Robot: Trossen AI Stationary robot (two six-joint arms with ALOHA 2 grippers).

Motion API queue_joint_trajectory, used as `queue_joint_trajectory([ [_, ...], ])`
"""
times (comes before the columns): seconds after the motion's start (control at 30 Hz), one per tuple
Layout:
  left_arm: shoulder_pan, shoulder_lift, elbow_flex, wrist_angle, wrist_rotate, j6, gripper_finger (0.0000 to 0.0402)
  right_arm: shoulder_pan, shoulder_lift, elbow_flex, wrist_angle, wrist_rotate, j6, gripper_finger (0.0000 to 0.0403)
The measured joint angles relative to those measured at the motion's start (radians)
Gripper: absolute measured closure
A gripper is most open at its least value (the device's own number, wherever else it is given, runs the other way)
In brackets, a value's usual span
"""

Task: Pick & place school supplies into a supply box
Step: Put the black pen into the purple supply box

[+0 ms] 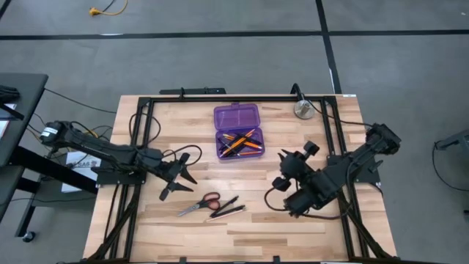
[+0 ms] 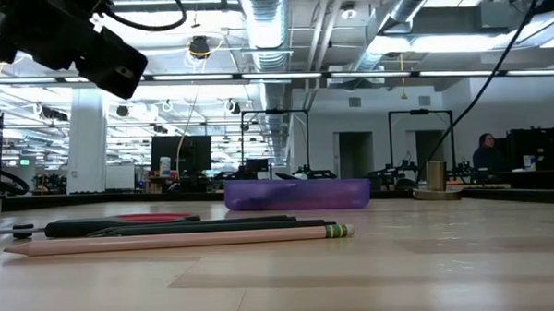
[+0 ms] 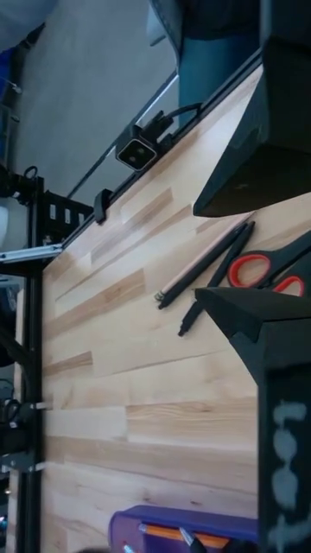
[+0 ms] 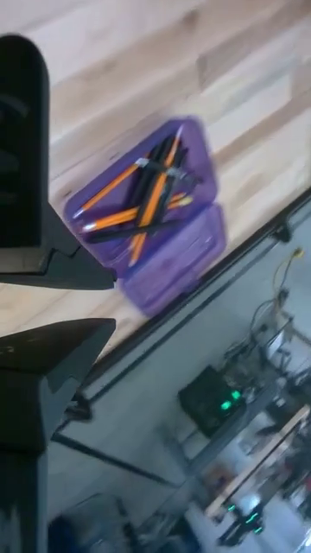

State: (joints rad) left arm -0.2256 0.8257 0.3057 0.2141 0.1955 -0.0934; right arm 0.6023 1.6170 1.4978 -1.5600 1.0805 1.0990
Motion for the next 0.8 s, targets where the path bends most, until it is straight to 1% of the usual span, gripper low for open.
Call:
queue_joint_trajectory([
  [0.1,0.000,0.059,0.000,0.042,0.000,-0.009,0.0271,-0.002,-0.030,-0.144,0.035,-0.005,0.125,0.0345],
  [0.17,0.000,0.095,0.000,0.070,0.000,-0.016,0.0271,-0.003,-0.054,-0.228,0.086,-0.005,0.173,0.0347],
  [0.27,0.000,0.139,0.000,0.110,0.000,-0.019,0.0271,-0.003,-0.075,-0.320,0.186,-0.001,0.180,0.0349],
  [0.33,0.001,0.163,0.000,0.148,0.000,-0.013,0.0271,-0.003,-0.081,-0.362,0.265,0.026,0.147,0.0351],
  [0.47,0.016,0.194,0.027,0.197,0.001,0.029,0.0271,0.002,-0.064,-0.416,0.442,0.097,-0.015,0.0355],
  [0.6,0.058,0.230,0.111,0.184,0.001,0.074,0.0271,0.007,-0.047,-0.478,0.665,0.108,-0.238,0.0361],
  [0.7,0.094,0.265,0.190,0.120,0.001,0.088,0.0271,0.006,-0.046,-0.522,0.840,0.058,-0.400,0.0371],
  [0.8,0.120,0.307,0.246,0.069,-0.001,0.095,0.0271,-0.002,-0.045,-0.535,1.029,-0.042,-0.574,0.0383],
])
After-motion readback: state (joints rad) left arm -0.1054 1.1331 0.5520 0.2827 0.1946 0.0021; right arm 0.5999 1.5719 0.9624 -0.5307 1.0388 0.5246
